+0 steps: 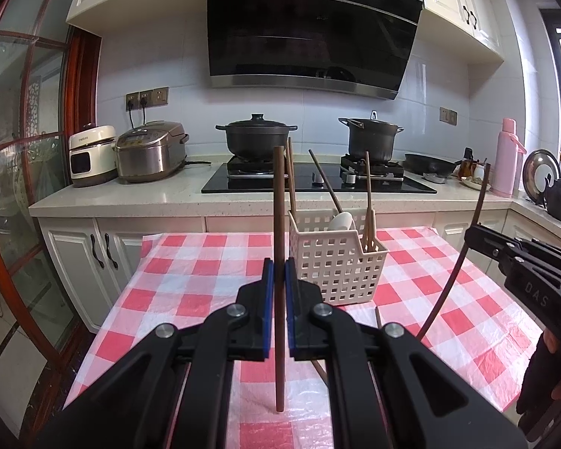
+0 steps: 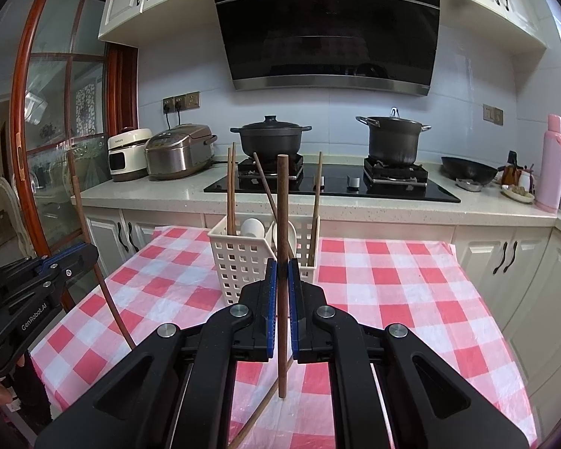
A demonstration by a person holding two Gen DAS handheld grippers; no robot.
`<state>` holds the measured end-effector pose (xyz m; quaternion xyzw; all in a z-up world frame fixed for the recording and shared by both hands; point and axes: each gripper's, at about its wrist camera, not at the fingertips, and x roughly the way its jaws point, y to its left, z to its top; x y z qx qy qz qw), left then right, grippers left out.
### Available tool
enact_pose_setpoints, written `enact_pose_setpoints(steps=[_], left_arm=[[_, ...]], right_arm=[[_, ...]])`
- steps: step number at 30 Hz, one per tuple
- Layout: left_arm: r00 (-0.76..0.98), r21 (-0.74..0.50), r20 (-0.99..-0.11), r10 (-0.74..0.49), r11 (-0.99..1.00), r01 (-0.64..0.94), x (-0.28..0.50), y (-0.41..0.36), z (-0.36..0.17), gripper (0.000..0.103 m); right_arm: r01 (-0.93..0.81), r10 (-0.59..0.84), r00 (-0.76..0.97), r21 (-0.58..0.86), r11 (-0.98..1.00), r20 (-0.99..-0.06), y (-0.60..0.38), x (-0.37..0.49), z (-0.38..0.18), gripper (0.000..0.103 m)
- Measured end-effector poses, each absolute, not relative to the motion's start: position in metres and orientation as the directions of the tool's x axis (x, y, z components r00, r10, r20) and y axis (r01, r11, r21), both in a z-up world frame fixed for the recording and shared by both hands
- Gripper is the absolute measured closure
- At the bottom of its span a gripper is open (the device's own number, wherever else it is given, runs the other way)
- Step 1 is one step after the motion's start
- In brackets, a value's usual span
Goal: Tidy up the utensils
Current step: 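Lower the chopsticks into the caddy and open both grippers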
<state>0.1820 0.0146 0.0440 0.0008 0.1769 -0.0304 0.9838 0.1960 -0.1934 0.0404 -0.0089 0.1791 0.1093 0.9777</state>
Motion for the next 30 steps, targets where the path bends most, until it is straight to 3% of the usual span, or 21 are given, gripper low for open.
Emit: enact_pose_setpoints(steps=[18, 30], left_arm=[[0.909, -0.042, -0.387, -0.154, 0.988, 0.149, 0.261, 0.014, 0.115, 0.097], [0.926, -0.082, -0.348, -0.146, 0.989, 0.125, 0.325, 0.015, 0.184, 0.097]], right_arm=[[-0.240, 0.246, 0.901, 0.062, 0.969, -0.357, -0.202, 0.275, 0.094, 0.097], [-0.213, 0.228, 0.907, 0.081, 0.974, -0.355, -0.202, 0.328, 0.136, 0.097]])
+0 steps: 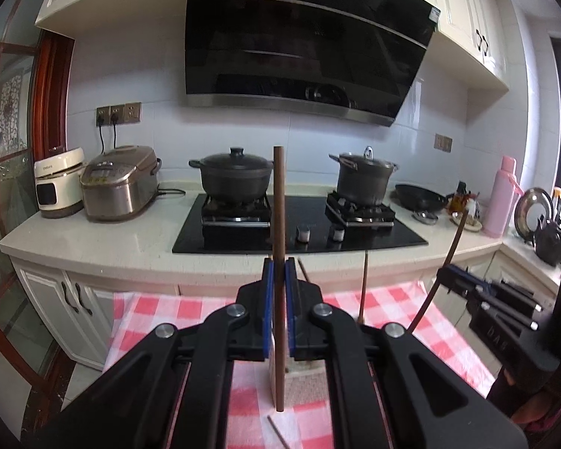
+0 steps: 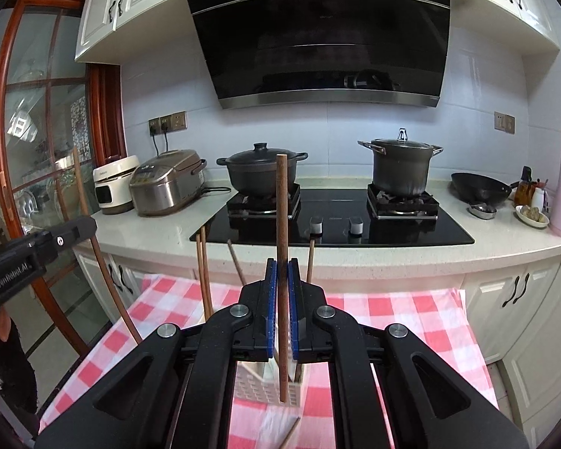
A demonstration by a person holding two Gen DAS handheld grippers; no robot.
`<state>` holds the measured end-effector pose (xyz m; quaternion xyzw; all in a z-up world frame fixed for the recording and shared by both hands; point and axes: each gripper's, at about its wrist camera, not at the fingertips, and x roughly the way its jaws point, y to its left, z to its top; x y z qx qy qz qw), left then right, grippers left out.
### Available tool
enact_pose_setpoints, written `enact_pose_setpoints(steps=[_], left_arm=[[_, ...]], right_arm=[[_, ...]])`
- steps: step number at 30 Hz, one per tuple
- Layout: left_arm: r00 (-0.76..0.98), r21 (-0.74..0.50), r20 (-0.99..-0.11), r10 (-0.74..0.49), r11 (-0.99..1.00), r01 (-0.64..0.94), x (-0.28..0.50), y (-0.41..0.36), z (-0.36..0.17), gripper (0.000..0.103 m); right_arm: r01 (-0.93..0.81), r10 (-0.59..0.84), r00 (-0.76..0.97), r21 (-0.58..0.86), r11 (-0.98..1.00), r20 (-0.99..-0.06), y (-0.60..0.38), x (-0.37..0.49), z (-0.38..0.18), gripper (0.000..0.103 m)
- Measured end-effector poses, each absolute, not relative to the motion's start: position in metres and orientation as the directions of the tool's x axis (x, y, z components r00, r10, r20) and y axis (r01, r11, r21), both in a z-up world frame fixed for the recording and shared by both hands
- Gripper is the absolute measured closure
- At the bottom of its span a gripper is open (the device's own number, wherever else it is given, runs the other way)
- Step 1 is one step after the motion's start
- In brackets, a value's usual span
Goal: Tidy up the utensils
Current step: 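Lower the chopsticks into the caddy and open both grippers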
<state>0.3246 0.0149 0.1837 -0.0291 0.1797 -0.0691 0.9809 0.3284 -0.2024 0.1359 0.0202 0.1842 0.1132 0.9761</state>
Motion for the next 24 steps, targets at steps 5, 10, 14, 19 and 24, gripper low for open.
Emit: enact_pose_setpoints(steps=[5, 10, 14, 19, 24], left_arm=[[0.937, -0.091, -0.320, -0.143, 0.989, 0.120, 0.344, 0.011, 0.201, 0.097], [0.927, -0.119, -0.342, -0.152, 0.986, 0.118, 0.372, 0.005, 0.194, 0.097], [0.911, -0.118, -0.380, -0.159, 0.985, 0.122, 0.392, 0.001, 0.176, 0.097], [0.881, -0.094, -0.442, -0.171, 0.985, 0.144, 0.407, -0.008, 0.152, 0.097], [0.839, -0.082, -0.519, -0.165, 0.986, 0.143, 0.422, -0.016, 0.125, 0.097]], right_arm=[[-0.214, 0.232, 0.911, 0.090, 0.973, -0.340, -0.199, 0.345, 0.138, 0.097], [-0.208, 0.212, 0.906, 0.052, 0.977, -0.366, -0.190, 0.363, 0.127, 0.097], [-0.212, 0.213, 0.882, 0.050, 0.976, -0.420, -0.189, 0.376, 0.115, 0.097], [-0.214, 0.204, 0.844, 0.037, 0.976, -0.496, -0.186, 0.389, 0.101, 0.097], [-0.210, 0.206, 0.827, 0.053, 0.976, -0.524, -0.182, 0.397, 0.086, 0.097]])
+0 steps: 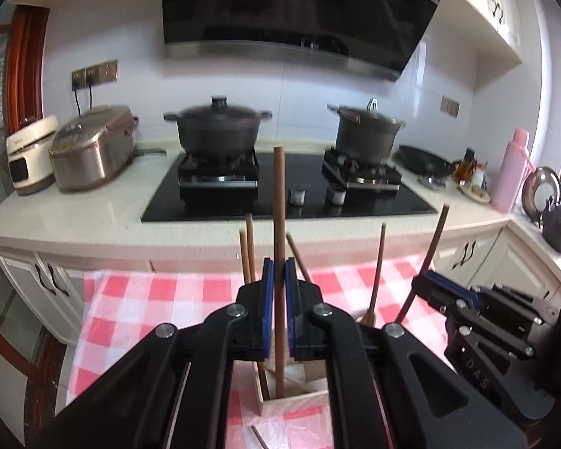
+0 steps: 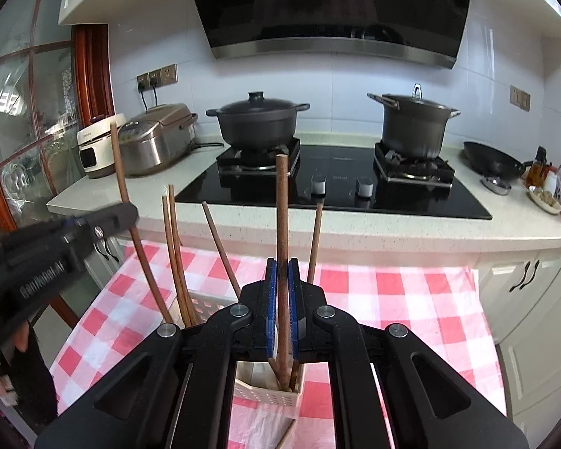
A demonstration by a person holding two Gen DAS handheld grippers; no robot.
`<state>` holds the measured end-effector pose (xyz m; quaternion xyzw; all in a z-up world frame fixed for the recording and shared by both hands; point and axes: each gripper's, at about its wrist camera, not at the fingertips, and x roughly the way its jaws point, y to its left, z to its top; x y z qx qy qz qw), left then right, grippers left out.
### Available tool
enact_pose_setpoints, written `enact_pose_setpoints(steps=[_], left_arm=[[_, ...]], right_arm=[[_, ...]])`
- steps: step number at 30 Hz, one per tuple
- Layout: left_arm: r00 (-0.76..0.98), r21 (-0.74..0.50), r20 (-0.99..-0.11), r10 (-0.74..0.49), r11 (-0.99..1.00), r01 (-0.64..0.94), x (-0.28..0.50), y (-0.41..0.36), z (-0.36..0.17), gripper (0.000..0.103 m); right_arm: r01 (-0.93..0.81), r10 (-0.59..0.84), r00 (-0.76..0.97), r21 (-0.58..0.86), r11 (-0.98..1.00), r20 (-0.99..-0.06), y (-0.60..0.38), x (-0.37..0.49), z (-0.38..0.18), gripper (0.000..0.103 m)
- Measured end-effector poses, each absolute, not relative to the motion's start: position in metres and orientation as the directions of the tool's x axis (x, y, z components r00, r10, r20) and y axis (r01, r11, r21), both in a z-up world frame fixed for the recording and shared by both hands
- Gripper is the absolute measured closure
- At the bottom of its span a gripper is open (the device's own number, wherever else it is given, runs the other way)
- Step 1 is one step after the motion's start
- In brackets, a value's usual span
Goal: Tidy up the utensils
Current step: 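Lower the chopsticks into the caddy and open both grippers, then withdraw both grippers from the caddy toward the last chopsticks on the cloth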
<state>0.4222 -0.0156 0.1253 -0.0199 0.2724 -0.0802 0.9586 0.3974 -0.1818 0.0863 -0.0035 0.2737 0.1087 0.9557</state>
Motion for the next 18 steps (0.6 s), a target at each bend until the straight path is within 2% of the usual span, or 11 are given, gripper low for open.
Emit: enact_pose_setpoints(steps=[8, 10, 12, 13, 15, 16, 17, 18], left_arm=[[0.815, -0.076, -0.562, -0.140, 0.990, 0.117, 0.432, -0.012, 0.098, 0.095], [0.815, -0.089, -0.562, -0.140, 0.990, 0.109, 0.431, -0.007, 0.095, 0.080], [0.827, -0.091, -0.548, -0.128, 0.991, 0.093, 0.428, -0.001, 0.095, 0.070], [0.829, -0.090, -0.544, -0.126, 0.992, 0.092, 0.425, 0.001, 0.096, 0.069], [0.838, -0.082, -0.533, -0.117, 0.993, 0.086, 0.420, 0.004, 0.098, 0.067], [0.842, -0.078, -0.528, -0.112, 0.993, 0.083, 0.418, 0.005, 0.100, 0.064], [0.846, -0.076, -0.522, -0.107, 0.994, 0.079, 0.416, 0.007, 0.101, 0.062], [0.849, -0.076, -0.519, -0.106, 0.994, 0.077, 0.414, 0.009, 0.102, 0.060]], right_arm=[[-0.208, 0.209, 0.811, 0.064, 0.976, -0.547, -0.175, 0.411, 0.072, 0.097], [-0.203, 0.210, 0.811, 0.074, 0.976, -0.547, -0.174, 0.415, 0.071, 0.097], [-0.196, 0.212, 0.810, 0.088, 0.977, -0.547, -0.176, 0.418, 0.070, 0.096], [-0.191, 0.211, 0.810, 0.094, 0.977, -0.547, -0.178, 0.419, 0.069, 0.095], [-0.184, 0.203, 0.814, 0.090, 0.979, -0.544, -0.180, 0.420, 0.069, 0.089], [-0.180, 0.198, 0.815, 0.087, 0.980, -0.544, -0.181, 0.421, 0.068, 0.079], [-0.179, 0.199, 0.815, 0.089, 0.980, -0.543, -0.182, 0.421, 0.068, 0.063], [-0.178, 0.203, 0.819, 0.099, 0.979, -0.537, -0.185, 0.421, 0.068, 0.058]])
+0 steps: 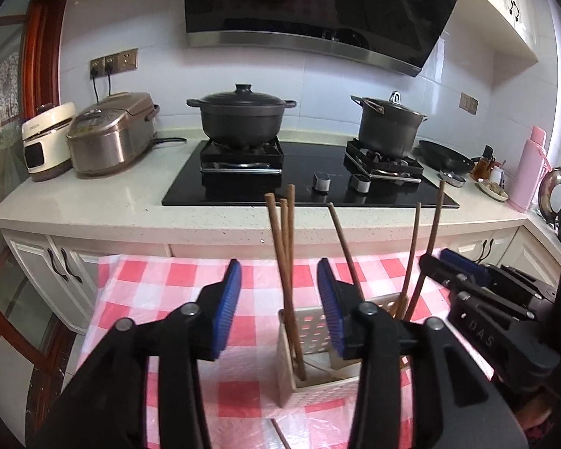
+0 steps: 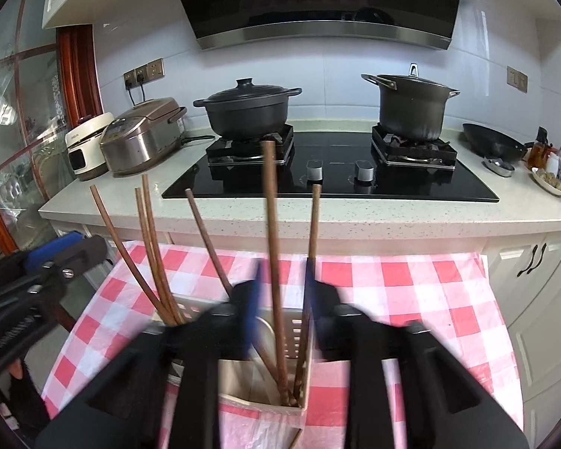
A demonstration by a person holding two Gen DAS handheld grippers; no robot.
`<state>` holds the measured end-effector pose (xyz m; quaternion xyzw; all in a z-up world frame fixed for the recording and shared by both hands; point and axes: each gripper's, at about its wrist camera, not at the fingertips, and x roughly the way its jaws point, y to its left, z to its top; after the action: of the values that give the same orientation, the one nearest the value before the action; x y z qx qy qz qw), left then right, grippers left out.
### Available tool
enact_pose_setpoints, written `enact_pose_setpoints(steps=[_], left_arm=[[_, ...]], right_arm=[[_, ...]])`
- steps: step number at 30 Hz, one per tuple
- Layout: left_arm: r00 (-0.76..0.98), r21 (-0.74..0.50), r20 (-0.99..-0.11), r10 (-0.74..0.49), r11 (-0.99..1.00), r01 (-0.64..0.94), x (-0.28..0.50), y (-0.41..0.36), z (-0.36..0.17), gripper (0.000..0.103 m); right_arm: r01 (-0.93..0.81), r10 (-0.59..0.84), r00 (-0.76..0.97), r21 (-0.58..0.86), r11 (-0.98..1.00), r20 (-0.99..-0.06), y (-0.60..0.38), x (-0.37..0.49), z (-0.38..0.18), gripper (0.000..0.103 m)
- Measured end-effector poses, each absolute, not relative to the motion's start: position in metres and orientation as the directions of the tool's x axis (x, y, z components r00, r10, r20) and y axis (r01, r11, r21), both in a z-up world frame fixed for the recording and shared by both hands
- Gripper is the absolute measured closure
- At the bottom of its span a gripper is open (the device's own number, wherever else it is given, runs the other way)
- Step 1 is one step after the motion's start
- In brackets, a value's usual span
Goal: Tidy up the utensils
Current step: 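Withdraw both grippers from the caddy toward the last chopsticks on the cloth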
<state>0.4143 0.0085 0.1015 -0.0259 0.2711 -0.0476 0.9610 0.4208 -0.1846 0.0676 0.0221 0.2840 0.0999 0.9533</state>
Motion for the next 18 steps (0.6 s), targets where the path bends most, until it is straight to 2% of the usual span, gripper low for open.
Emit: enact_pose_setpoints(steps=[5, 9, 11, 18], left_arm=[[0.859, -0.077, -0.503, -0.094, 0.995, 0.064, 0.404, 0.014, 0.101, 0.051], [0.873, -0.080, -0.481, -0.081, 0.996, 0.049, 0.389, 0.019, 0.098, 0.037], [0.876, -0.082, -0.476, -0.076, 0.996, 0.041, 0.382, 0.023, 0.095, 0.034], [0.889, -0.062, -0.457, -0.035, 0.998, 0.008, 0.347, 0.036, 0.074, 0.017]], right_arm=[[-0.160, 0.187, 0.831, 0.098, 0.982, -0.524, -0.190, 0.418, 0.068, 0.058], [-0.155, 0.181, 0.843, 0.094, 0.983, -0.506, -0.197, 0.407, 0.069, 0.058], [-0.163, 0.191, 0.844, 0.099, 0.982, -0.501, -0.201, 0.400, 0.066, 0.058], [-0.173, 0.222, 0.831, 0.141, 0.975, -0.511, -0.218, 0.368, 0.038, 0.058]])
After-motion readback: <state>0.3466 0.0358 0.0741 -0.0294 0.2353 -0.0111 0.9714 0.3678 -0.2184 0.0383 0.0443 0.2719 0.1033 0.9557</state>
